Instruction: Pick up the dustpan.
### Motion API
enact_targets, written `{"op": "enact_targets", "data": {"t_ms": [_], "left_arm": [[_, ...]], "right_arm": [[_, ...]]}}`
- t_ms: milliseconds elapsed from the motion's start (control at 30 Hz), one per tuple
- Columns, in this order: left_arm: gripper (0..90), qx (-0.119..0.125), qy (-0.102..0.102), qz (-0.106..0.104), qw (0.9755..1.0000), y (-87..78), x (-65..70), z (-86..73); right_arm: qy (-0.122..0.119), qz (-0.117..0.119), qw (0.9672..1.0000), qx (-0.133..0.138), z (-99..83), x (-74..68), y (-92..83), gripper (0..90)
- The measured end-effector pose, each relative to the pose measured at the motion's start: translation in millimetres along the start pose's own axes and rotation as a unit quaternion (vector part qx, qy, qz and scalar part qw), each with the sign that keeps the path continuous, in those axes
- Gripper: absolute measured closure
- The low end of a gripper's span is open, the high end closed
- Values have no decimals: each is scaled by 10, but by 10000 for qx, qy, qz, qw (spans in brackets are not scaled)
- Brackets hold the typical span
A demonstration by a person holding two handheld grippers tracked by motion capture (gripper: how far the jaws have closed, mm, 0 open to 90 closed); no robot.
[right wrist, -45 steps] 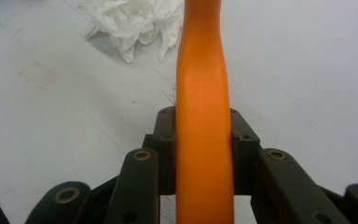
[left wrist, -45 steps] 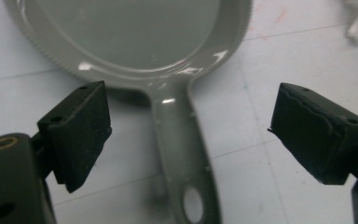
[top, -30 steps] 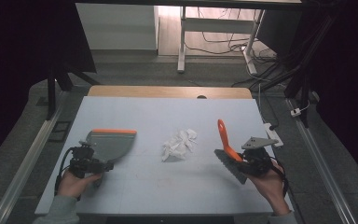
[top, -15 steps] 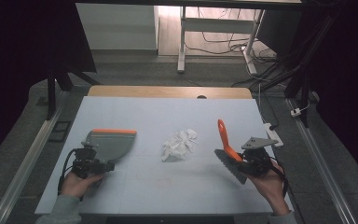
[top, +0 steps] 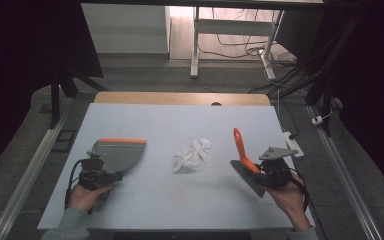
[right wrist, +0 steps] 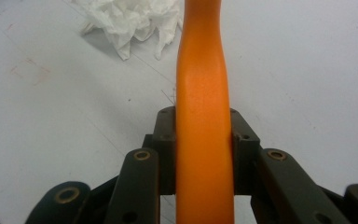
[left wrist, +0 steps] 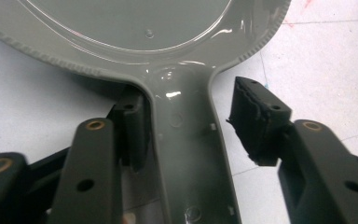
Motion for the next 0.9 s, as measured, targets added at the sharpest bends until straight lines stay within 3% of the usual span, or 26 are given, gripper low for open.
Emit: {"op": "enact_targets", "data": {"t_ms": [233,533,733,900], "left_arm": [[573,45,-104,-16,9999,5,-30,9],[593,54,-154,-64,9998,14,-45,7],[614,130,-302,-153,9993,11,-77,11],[616,181,-281,-191,9993,4,-93,8]], "right_arm": [[10,-1,10000,-16,-5,2,8,699],[5,-15,10000,-56,-10,-2,21,699],[2,-19,10000,-40,-10,1,22,699],[-6,-25,10000,-52,-13,2,29,699]]}}
Point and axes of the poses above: each handheld gripper's, and its own axes: y roughly forward along the jaws, z roughly out of its top, x roughly to its right, the point moved 6 cm from there along y, roughly forward along the jaws, and after that the axes turned 12 degrees about z, right-handed, at the moved point
